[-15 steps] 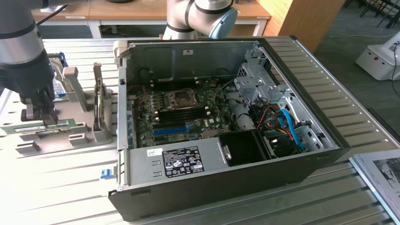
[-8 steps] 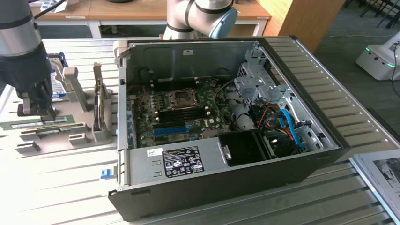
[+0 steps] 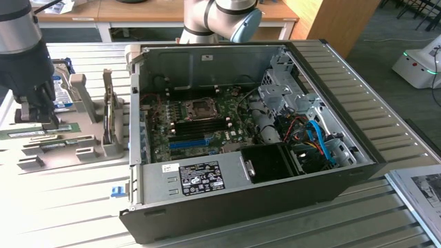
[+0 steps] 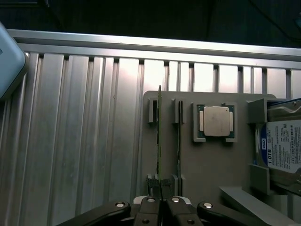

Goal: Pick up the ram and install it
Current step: 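Pick up the ram and move it above insertion slot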

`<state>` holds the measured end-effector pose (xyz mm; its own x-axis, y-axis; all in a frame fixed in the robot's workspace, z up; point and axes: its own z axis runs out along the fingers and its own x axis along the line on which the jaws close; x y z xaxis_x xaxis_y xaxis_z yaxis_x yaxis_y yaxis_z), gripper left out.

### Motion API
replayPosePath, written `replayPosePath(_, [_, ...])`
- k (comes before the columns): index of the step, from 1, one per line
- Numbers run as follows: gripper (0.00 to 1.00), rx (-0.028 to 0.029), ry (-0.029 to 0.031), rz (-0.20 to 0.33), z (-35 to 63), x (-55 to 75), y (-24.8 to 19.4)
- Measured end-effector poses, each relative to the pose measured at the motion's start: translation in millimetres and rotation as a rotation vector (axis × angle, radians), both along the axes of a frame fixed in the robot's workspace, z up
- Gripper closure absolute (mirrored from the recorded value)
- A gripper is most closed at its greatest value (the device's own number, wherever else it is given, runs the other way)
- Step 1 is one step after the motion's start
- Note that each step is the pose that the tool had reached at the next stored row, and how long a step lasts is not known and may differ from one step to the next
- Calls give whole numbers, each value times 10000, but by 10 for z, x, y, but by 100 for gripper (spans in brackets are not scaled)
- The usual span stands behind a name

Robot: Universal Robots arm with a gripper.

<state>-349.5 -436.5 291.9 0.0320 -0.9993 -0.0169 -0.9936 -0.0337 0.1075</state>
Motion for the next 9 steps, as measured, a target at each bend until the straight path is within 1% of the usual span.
replayPosePath(6, [89,0,0,0,63,0,0])
replayPosePath(9, [89,1,-2,0,75,0,0])
